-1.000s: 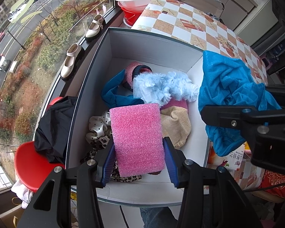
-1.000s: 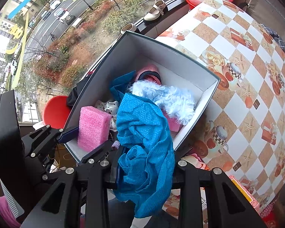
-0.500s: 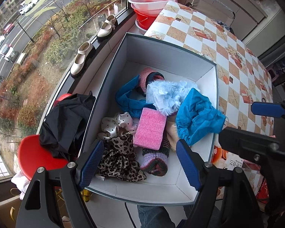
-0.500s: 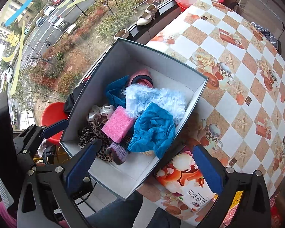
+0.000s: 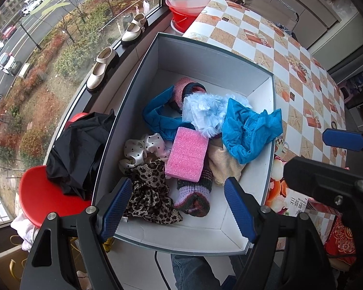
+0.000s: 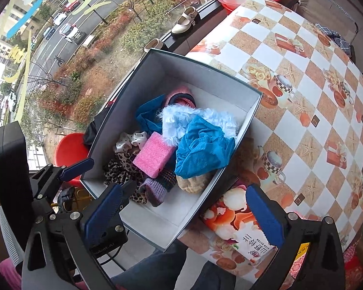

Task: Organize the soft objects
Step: 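Open the left tool releasing the sponge while the right tool releases the blue cloth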

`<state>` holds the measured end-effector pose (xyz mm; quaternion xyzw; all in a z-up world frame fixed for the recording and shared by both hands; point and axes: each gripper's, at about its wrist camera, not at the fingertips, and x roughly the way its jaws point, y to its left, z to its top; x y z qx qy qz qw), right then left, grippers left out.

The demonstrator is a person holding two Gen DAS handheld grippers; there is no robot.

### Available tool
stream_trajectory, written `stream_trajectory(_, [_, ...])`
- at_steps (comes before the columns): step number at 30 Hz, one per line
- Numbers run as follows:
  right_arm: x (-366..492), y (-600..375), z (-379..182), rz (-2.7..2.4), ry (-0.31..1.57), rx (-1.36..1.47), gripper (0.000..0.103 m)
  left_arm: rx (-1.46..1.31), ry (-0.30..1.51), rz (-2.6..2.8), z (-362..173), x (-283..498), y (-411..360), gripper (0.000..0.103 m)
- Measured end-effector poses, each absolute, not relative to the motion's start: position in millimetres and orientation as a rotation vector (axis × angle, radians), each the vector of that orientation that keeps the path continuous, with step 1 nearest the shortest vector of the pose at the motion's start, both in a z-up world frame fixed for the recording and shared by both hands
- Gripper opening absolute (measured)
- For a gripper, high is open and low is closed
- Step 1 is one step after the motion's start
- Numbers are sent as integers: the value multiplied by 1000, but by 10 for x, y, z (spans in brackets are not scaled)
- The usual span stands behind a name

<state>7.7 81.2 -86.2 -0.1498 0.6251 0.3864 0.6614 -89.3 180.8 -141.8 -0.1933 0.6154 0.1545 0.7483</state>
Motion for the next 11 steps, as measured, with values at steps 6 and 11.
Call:
stream_trajectory(6, [85,771,-844,860,1411,-333,103,-429,1350,343,-1446,-903,1807,81])
stream_trajectory(11, [63,764,-848,859,1414,-340,103,-453,1246,271,-1352,-944,1791,81])
